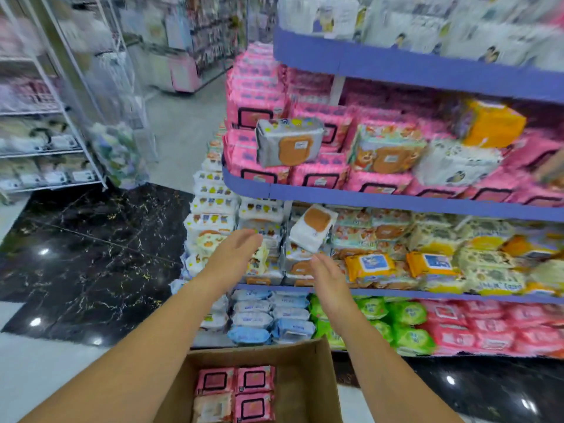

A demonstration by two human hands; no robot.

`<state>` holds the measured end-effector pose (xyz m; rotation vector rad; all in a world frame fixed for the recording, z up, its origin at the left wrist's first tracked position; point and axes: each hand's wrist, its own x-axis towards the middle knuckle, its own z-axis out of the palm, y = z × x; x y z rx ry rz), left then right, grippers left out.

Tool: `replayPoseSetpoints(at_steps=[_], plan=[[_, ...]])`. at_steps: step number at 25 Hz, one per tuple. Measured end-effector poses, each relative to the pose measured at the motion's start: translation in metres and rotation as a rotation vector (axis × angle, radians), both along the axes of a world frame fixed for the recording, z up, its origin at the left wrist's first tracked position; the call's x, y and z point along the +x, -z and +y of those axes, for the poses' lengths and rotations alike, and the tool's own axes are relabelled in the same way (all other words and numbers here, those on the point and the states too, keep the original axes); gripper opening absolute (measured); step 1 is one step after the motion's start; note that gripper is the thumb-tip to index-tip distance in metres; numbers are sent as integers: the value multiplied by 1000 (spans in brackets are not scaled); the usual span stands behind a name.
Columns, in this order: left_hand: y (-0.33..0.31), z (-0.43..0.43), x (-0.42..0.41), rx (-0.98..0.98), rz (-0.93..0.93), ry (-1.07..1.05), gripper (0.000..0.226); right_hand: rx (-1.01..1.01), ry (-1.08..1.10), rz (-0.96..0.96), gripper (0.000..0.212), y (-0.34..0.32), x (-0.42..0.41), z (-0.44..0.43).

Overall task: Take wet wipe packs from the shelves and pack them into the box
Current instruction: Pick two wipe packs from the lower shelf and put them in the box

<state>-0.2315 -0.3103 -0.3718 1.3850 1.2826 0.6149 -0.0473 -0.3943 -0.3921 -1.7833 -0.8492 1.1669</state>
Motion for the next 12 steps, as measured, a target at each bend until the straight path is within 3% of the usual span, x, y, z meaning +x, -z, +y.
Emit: replayPoseSetpoints(at_steps=[5,12], plan=[[5,27,33,-33,53,-42,58,-12,-35,-21,52,0,47,30],[120,82,48,-219,249,-247,69,-220,-138,-107,54,91,121,140]])
